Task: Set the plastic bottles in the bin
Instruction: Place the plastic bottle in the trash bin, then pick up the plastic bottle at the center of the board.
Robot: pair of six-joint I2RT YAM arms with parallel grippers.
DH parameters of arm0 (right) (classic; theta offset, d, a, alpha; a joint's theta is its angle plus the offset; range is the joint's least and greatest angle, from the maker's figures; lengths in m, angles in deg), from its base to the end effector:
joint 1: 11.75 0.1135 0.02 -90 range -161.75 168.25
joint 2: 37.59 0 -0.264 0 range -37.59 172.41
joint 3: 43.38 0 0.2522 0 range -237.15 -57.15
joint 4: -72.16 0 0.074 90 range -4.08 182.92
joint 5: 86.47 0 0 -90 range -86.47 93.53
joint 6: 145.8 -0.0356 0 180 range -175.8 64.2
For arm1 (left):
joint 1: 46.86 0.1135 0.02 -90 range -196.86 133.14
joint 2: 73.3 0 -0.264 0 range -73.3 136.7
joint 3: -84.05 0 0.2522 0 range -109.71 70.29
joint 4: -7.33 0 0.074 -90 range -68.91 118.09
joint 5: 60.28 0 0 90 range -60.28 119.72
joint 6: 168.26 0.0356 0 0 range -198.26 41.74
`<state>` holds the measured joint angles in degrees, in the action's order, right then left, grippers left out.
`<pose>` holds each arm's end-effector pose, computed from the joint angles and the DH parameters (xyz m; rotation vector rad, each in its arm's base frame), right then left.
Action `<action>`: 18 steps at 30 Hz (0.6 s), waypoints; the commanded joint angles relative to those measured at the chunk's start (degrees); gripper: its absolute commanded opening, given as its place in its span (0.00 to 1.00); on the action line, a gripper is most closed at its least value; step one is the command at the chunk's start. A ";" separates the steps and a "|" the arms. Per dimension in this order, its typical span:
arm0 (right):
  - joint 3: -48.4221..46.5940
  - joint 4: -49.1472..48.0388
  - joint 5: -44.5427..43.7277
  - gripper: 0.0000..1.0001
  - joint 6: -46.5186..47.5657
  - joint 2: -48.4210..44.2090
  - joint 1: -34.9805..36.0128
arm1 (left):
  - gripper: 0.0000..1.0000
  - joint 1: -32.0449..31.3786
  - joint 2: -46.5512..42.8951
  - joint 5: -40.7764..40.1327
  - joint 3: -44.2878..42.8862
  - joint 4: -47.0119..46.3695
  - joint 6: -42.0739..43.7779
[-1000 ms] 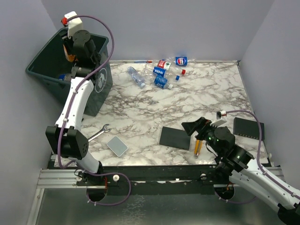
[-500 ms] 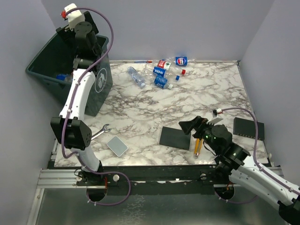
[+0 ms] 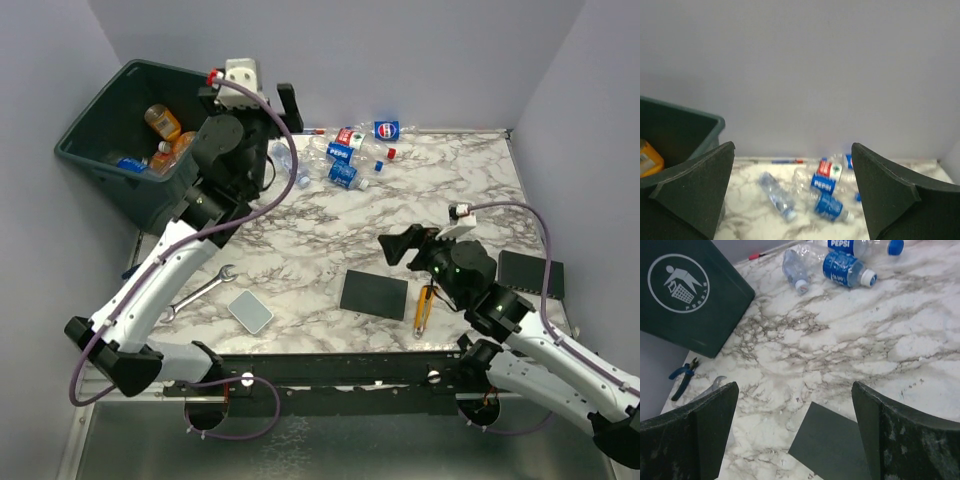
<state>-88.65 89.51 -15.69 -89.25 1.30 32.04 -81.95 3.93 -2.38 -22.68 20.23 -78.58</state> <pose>0.1314 0.1097 0.2868 0.0874 1.8002 0.6827 0.2408 -0.1460 0.5249 -0.0862 1.3254 -0.1660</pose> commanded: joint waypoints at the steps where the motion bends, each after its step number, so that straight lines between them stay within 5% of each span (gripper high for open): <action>1: -6.89 3.19 -3.56 0.99 6.28 5.66 -0.04 | 0.99 -5.13 -4.23 3.53 10.25 7.15 -1.43; 6: -12.05 4.20 -5.58 0.99 6.78 16.74 -0.38 | 0.99 -6.98 -9.67 8.37 24.43 9.82 -9.46; 10: -14.83 0.35 1.86 0.98 3.19 26.17 -5.71 | 0.99 -6.92 -13.50 10.17 35.06 9.69 -15.47; 18: -21.50 -14.55 10.11 0.94 1.53 46.74 -16.68 | 0.99 -6.92 -18.39 9.37 44.91 7.59 -19.75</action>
<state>-104.56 84.03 -9.11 -87.77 40.01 17.51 -88.94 -10.93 5.71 19.55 30.61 -94.49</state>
